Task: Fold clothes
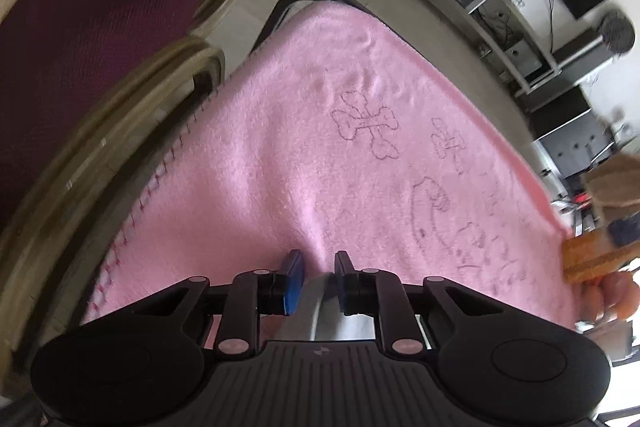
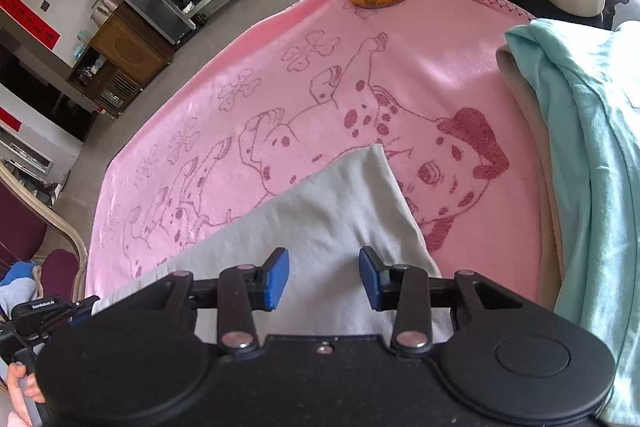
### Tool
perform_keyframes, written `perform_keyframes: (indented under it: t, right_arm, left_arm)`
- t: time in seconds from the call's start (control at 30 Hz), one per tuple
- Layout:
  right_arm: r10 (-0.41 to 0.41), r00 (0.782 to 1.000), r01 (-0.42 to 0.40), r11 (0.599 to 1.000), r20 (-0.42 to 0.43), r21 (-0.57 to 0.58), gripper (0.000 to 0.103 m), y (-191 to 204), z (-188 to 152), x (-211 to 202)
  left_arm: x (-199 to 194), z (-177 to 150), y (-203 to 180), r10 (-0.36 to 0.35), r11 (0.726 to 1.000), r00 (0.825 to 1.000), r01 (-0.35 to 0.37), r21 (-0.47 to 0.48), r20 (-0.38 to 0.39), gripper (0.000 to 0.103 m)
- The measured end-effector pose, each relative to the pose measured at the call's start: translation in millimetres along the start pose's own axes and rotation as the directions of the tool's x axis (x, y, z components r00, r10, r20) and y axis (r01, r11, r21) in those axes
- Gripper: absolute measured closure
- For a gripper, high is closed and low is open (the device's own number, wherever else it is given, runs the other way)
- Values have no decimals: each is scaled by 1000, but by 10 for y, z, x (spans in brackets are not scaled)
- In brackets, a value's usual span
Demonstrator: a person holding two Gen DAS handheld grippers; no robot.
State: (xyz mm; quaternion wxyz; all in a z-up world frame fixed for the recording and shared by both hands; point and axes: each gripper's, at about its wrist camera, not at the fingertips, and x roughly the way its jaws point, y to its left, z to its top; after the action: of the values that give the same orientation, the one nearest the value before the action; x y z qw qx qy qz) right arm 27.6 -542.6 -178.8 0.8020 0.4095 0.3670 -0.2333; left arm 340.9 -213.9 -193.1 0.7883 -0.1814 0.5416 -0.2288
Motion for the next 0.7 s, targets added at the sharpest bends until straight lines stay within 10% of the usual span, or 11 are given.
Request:
perform_keyframes:
  t: [0.47, 0.7]
  right_arm:
    - [-9, 1000, 9, 1000, 3, 8, 65, -40, 26, 16]
    - [-23, 1000, 23, 1000, 9, -8, 65, -39, 32, 36]
  left_arm:
    - [-139, -42, 9, -8, 996, 1000, 10, -86, 17, 102]
    - [-276, -161, -376, 181, 964, 957, -218, 150, 228, 102]
